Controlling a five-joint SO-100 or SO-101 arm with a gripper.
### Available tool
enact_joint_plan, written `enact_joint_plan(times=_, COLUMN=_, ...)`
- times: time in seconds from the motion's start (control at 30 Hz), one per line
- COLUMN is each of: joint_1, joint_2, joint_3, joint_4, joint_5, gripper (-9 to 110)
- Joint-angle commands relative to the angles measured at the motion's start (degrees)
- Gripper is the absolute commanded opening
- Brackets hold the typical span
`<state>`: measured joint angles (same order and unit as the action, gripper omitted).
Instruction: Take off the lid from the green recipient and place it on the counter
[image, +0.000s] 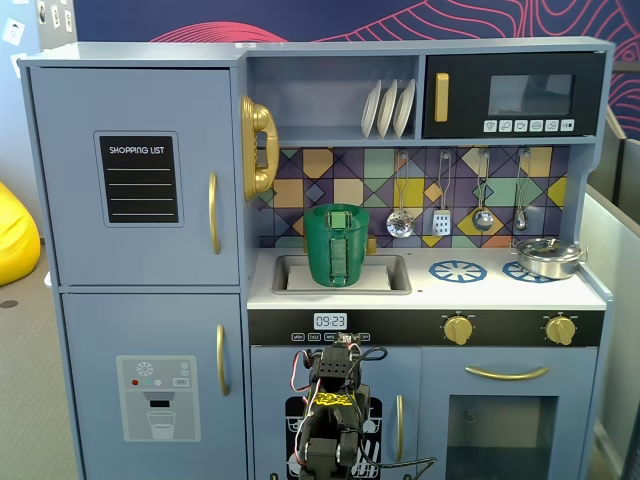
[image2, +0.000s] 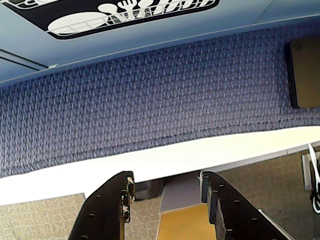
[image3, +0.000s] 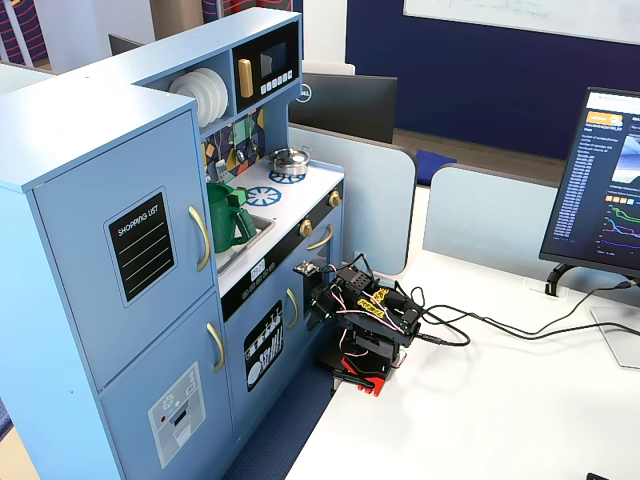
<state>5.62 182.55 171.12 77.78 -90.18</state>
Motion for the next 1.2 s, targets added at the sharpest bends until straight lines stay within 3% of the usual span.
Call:
enact_joint_plan(times=0.0, joint_1=1.8, joint_2=-0.4, joint_3=0.6, joint_4=10.0, joint_5=1.7, gripper=0)
enact_joint_plan(times=0.47, joint_1=1.8, joint_2=-0.4, joint_3=0.5, joint_4=9.8, joint_5=-0.4, gripper=0)
enact_joint_plan(times=0.57, joint_1=2.2, joint_2=-0.5, joint_3=-1.9, joint_4=3.2, joint_5=-2.3, gripper=0)
enact_joint_plan(times=0.67, joint_1=0.3, joint_2=-2.0, joint_3=-11.9, joint_4=-8.2, joint_5=0.4, gripper=0)
enact_joint_plan(times=0.93, joint_1=-1.1, joint_2=-24.7, joint_3=-46.7, joint_4=-32.3, joint_5=-11.9, gripper=0)
enact_joint_plan(times=1.0, joint_1=-1.0, joint_2=-29.9, joint_3=-54.0, joint_4=-32.7, joint_5=-15.0, gripper=5)
enact_joint_plan(times=1.17, joint_1=0.0, joint_2=-37.4, joint_3=-64.4, joint_4=-34.5, joint_5=-11.0, gripper=23)
